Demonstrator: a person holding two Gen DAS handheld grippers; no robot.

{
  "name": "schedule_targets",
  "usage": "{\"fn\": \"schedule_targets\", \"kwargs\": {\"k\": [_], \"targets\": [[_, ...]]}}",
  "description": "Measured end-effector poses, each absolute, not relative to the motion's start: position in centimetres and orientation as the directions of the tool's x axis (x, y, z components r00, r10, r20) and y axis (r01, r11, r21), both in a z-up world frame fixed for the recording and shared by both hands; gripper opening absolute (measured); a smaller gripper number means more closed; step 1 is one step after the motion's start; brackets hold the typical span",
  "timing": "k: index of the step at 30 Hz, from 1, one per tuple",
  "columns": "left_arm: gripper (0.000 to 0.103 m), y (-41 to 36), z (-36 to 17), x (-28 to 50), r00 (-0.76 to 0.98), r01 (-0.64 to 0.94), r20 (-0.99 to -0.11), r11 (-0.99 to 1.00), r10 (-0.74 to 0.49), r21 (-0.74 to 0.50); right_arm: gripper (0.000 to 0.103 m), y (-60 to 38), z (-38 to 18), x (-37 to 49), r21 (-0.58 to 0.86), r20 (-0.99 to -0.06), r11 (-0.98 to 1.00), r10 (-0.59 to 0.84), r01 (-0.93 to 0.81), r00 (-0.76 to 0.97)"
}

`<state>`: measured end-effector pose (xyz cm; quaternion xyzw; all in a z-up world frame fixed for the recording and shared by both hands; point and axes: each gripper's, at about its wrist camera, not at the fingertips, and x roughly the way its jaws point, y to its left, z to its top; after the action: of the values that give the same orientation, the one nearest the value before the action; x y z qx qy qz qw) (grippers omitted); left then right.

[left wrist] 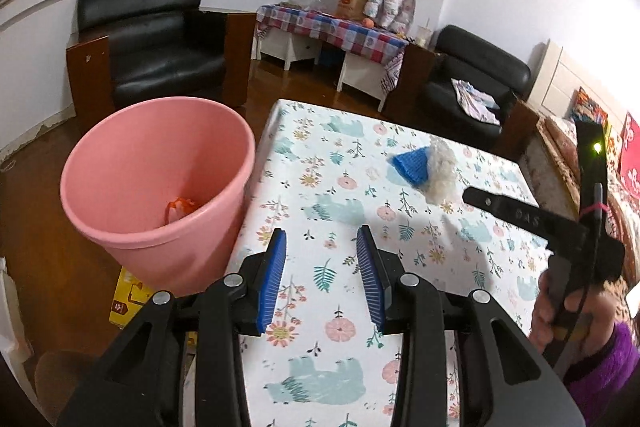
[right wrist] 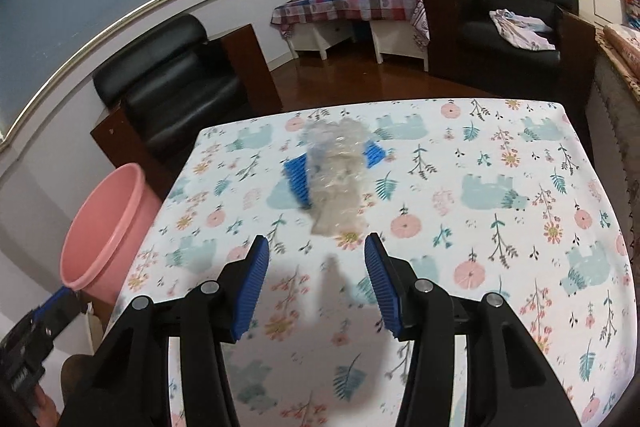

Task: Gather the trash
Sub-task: 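Move both grippers back to the table toward the blue sponge and bubble wrap, then grasp the clear bubble wrap with the right gripper while the left grasps the blue mesh sponge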

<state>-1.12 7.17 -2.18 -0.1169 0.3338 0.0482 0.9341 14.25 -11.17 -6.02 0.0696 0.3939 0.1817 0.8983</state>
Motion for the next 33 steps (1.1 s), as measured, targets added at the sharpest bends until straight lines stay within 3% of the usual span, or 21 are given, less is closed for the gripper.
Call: {"fn": "schedule_targets", "kwargs": {"k": [16, 18, 20, 24, 33], "targets": [[0.037, 4.6, -2.1, 4.6, 0.772, -0.119, -0.635, 0.978, -0.019, -0.174, 0.049, -9.1, -9.2, 19.8, 0.263, -0.726, 0.932, 0.362, -0.249, 0.585], [0.037, 4.5, -2.1, 5.5, 0.771, -0.117, -0.636, 0.976, -0.026, -0.182, 0.044, -9.0, -9.3, 19.9, 0.265, -0.724, 0.930, 0.366, -0.254, 0.585], [0.037, 4.3, -2.2, 6.5, 0.771, -0.116, -0.636, 0.975, -0.031, -0.187, 0.023, -9.1, -9.4, 20.0, 0.261, -0.730, 0.930, 0.366, -0.259, 0.577], [0.037, 3.5, -2.4, 8.6, 0.766, -0.101, -0.641, 0.975, -0.049, -0.196, 0.011, -10.7, -9.2, 19.4, 0.303, -0.722, 0.923, 0.385, -0.237, 0.575], [0.037, -0.2, -3.5, 13.0, 0.751, -0.034, -0.653, 0.983, -0.093, -0.179, 0.009, -17.7, -8.2, 16.2, 0.386, -0.686, 0.912, 0.382, -0.135, 0.619]]}}
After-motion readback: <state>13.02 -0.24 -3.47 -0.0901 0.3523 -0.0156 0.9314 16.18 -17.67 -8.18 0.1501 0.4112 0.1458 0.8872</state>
